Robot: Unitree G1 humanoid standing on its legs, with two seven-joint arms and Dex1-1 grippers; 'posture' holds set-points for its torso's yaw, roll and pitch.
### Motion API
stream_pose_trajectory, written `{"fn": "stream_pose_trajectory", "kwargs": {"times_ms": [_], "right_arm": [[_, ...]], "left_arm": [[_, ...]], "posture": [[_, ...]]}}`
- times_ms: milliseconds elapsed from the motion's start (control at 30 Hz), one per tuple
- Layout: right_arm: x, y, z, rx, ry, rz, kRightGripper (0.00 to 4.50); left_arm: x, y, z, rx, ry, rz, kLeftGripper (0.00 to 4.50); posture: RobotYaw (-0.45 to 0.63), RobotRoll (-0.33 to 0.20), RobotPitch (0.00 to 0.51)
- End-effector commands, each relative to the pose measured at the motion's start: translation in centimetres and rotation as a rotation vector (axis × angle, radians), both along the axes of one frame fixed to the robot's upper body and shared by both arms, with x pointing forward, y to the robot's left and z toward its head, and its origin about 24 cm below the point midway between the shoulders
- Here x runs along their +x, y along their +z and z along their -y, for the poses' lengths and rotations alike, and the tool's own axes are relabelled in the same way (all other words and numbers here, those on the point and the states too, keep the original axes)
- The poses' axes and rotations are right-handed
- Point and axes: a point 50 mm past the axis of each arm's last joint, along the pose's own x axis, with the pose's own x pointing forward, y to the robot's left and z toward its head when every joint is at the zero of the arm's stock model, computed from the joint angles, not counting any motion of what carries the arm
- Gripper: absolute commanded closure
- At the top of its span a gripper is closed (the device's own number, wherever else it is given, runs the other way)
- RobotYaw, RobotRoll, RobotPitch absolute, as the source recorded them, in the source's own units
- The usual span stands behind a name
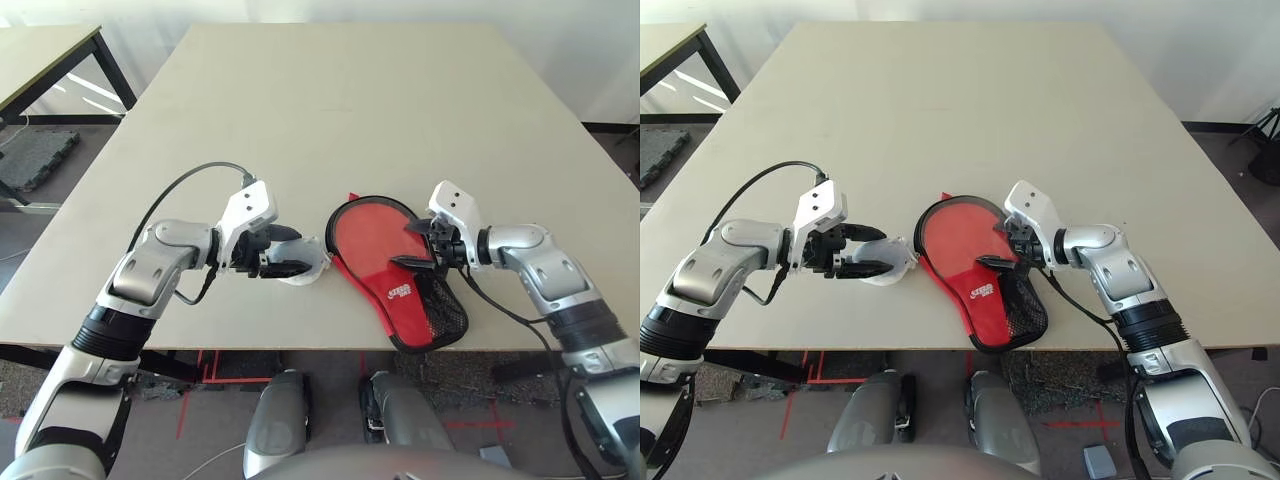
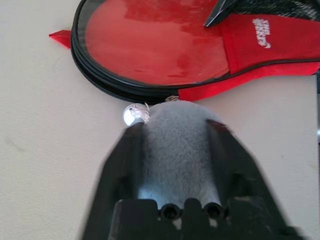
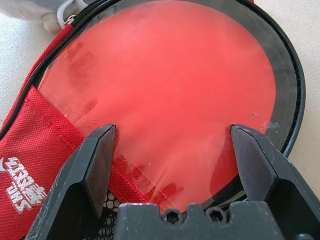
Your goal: Store the ping-pong paddle in its case and zip it.
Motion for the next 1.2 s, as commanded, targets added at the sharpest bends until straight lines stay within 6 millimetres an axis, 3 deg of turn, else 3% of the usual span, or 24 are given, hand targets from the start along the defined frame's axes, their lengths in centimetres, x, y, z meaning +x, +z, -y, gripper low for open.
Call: {"fn": "stream_pose_trajectory", "kwargs": {"times_ms": [33,100,133,533,933,1033,1200], "right_arm": [[-1.1,-2.8,0.4,-0.045,-0.027,-0.134,0.00],[-1.2,-2.9,0.4,-0.043,-0.029,-0.135,0.00],[-1.2,-2.9,0.3,-0.043,-0.029,-0.135,0.00],[-1.3,-3.2,0.0,-0.038,-0.033,-0.137,0.00],[-2.0,-3.8,0.0,-0.039,-0.041,-0.149,0.00],[-2.2,-3.9,-0.2,-0.035,-0.043,-0.150,0.00],[-2.4,-4.0,-0.4,-0.034,-0.045,-0.147,0.00]], "left_arm": [[0.0,-0.3,-0.4,0.086,-0.038,0.009,3.68],[0.0,-0.4,-0.4,0.099,-0.045,0.016,4.36],[0.2,-0.4,-0.3,0.100,-0.043,0.028,4.45],[4.9,2.6,0.3,0.178,0.031,0.289,4.45],[9.1,5.4,1.0,0.409,-0.038,0.495,4.45],[10.1,5.7,1.1,0.482,-0.052,0.526,4.45],[11.1,5.0,2.3,0.449,-0.018,0.532,4.45]], "posture": [[0.16,0.000,0.161],[0.16,0.000,0.161],[0.16,0.000,0.160],[0.15,0.000,0.147],[0.13,0.000,0.143],[0.12,0.000,0.145],[0.10,0.000,0.146]]}}
